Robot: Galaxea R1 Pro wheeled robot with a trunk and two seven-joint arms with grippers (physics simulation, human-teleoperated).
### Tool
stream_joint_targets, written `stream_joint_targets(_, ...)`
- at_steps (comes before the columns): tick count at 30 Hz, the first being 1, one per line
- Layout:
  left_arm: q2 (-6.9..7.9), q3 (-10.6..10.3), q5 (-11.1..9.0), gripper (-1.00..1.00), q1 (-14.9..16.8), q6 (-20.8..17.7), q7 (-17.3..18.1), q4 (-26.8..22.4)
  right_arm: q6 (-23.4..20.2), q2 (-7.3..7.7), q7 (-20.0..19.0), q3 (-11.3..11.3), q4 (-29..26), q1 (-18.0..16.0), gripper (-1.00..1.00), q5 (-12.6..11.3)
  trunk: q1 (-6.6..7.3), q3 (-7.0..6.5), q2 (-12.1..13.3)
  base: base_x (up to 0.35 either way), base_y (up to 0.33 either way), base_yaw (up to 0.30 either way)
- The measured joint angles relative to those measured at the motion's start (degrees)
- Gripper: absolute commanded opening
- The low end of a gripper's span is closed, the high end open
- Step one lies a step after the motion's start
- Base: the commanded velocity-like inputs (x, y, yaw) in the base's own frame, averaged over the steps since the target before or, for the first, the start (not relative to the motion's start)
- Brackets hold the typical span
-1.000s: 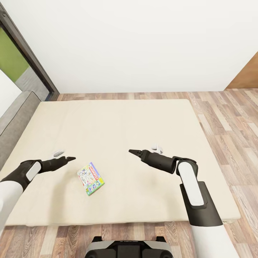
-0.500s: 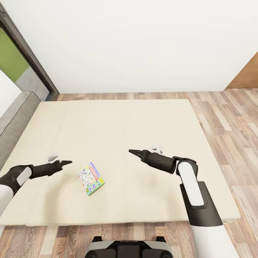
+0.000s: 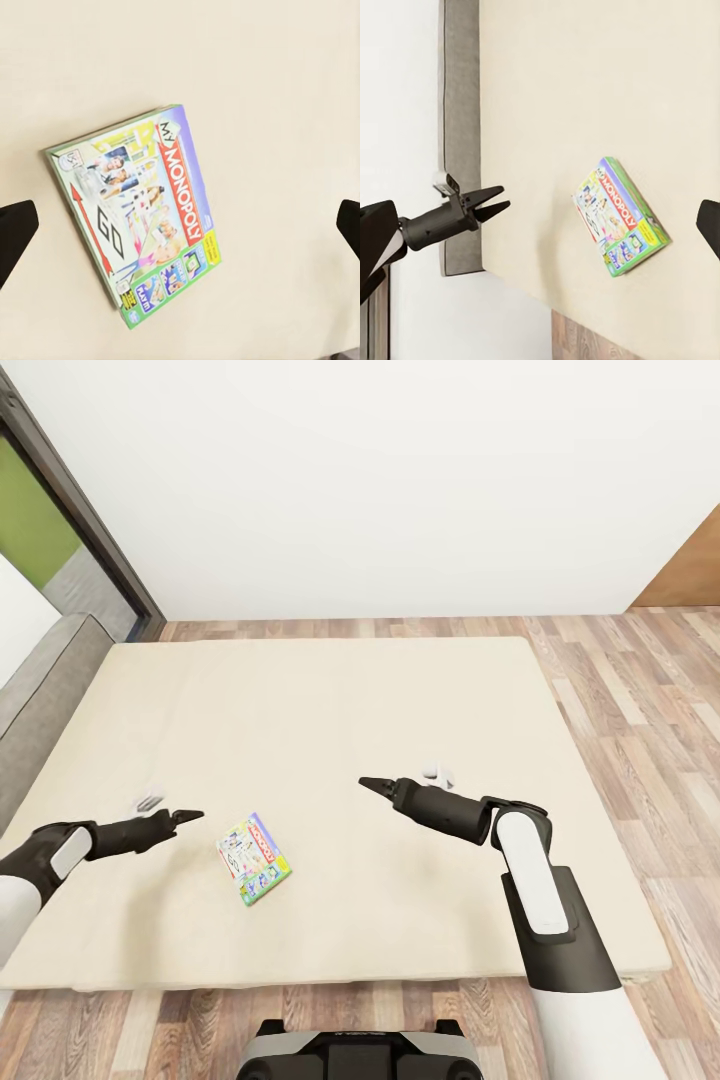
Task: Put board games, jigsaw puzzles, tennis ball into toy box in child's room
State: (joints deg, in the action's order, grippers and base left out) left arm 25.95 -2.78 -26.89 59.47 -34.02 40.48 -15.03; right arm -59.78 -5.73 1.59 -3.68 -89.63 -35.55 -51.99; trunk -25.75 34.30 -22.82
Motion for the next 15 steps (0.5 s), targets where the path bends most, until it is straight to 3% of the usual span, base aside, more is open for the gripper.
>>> stream_joint_targets(15, -0.27, 0.9, -0.4, 1.00, 0.3, 0.6, -0.2, -0.8, 0.0, -0.05, 0.0, 0.1, 0.0, -0.5, 1.00, -0.2, 0.00, 0.10, 0.0, 0.000, 0.000, 0.008)
